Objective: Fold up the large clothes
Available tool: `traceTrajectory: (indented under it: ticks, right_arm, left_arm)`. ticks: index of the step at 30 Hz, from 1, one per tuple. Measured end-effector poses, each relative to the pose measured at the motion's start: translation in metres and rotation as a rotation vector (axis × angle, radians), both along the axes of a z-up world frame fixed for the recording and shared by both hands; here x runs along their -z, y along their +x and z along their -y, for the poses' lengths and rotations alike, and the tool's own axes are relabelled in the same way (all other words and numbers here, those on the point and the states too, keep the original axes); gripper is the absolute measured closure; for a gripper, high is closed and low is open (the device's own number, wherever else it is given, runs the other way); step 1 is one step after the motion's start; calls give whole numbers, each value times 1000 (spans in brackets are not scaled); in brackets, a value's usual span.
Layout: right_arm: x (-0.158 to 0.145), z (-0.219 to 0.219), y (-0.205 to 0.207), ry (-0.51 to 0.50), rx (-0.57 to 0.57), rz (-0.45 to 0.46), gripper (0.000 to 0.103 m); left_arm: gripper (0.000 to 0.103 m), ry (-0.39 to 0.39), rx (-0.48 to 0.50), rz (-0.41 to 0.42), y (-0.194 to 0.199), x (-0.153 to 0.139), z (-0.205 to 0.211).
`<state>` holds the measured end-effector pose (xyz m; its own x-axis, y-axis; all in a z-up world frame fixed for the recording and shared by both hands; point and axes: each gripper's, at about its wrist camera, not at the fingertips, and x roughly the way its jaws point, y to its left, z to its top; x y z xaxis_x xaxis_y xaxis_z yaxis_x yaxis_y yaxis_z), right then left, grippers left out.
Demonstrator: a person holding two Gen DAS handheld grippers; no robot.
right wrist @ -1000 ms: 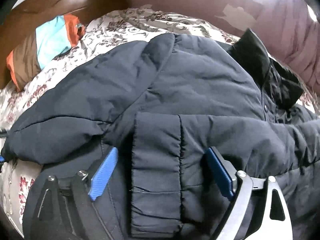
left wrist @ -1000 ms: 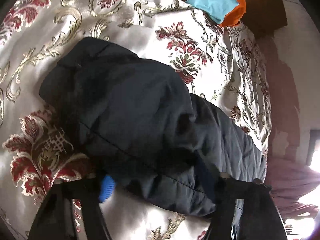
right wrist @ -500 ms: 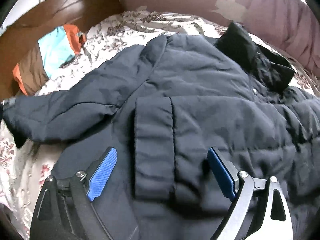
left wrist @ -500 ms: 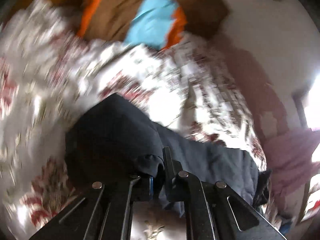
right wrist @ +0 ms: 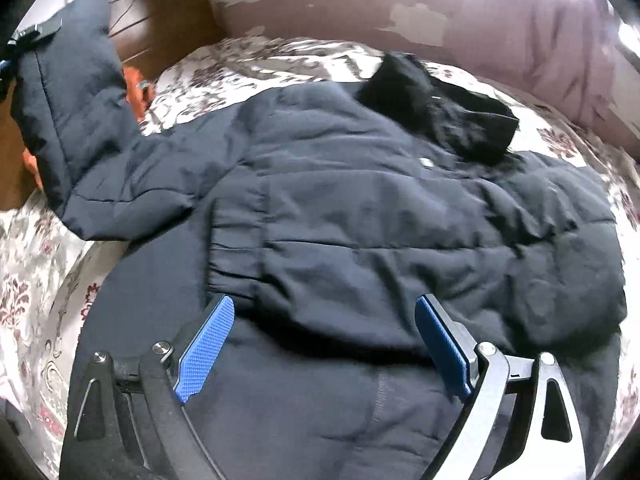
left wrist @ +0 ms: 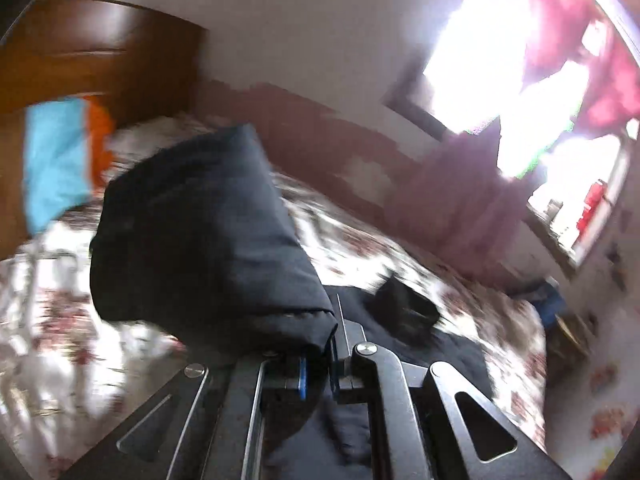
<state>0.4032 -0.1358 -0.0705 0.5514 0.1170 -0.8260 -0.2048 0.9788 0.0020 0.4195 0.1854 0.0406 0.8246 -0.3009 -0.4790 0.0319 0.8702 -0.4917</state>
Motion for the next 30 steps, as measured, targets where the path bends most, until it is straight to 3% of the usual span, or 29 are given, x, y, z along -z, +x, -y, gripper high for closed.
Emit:
traceTrajectory:
  ticks: [2, 7, 13, 17, 22, 25, 26, 29, 30]
  right_arm:
    - [-1, 16, -3, -11, 24, 3, 14]
    - [2, 61, -13, -38, 97, 3, 14]
    - [6, 117, -29, -49, 224, -6, 14]
    - [12, 146, -40, -15, 281, -34, 14]
    - [16, 171, -55, -9, 312, -55, 14]
    - [20, 183, -61, 6, 322, -75, 14]
    - [20, 184, -64, 9, 323, -77, 14]
    - [23, 189, -70, 33, 323, -87, 14]
    - [23, 189, -72, 50, 323, -92, 14]
  left_arm:
    - [95, -13, 91, 12, 4, -6, 26]
    - [95, 46, 260, 6, 10, -7, 93]
    - [95, 87, 441, -75, 7, 16, 165]
    - [92, 163, 499, -226, 8, 51, 213]
    - [89, 206, 532, -449, 3, 104, 243]
    - [74, 228, 586, -505, -12, 122, 255]
    - [65, 247, 596, -510, -17, 124, 259]
    - [22, 291, 610, -478, -32, 122, 263]
    - [20, 289, 604, -448, -39, 119, 261]
